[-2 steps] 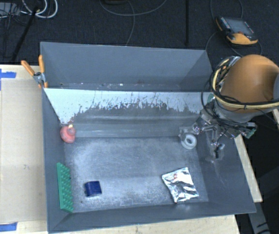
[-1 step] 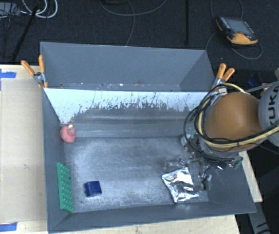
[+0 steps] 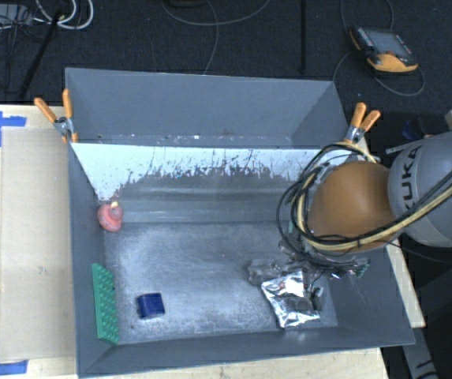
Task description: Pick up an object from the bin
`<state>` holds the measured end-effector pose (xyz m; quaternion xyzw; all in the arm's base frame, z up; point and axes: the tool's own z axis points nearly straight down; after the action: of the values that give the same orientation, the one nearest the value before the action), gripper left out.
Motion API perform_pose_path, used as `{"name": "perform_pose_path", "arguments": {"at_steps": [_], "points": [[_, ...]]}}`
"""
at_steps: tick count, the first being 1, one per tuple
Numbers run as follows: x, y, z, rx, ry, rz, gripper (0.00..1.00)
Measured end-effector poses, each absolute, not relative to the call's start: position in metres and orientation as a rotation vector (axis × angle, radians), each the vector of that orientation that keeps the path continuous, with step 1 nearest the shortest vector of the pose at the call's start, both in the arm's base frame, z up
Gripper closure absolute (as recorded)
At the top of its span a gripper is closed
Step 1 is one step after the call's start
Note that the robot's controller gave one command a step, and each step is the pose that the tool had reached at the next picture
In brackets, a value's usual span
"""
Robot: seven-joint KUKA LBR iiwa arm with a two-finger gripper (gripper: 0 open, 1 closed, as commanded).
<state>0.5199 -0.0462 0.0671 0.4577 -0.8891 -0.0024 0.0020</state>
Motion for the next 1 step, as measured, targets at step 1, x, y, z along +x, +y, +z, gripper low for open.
{"name": "perform_pose_path", "arguments": {"at_steps": [1], "points": [[0.5207,-0.0466,0.0695,1.439,-2.791,-0.004,1.0]]}}
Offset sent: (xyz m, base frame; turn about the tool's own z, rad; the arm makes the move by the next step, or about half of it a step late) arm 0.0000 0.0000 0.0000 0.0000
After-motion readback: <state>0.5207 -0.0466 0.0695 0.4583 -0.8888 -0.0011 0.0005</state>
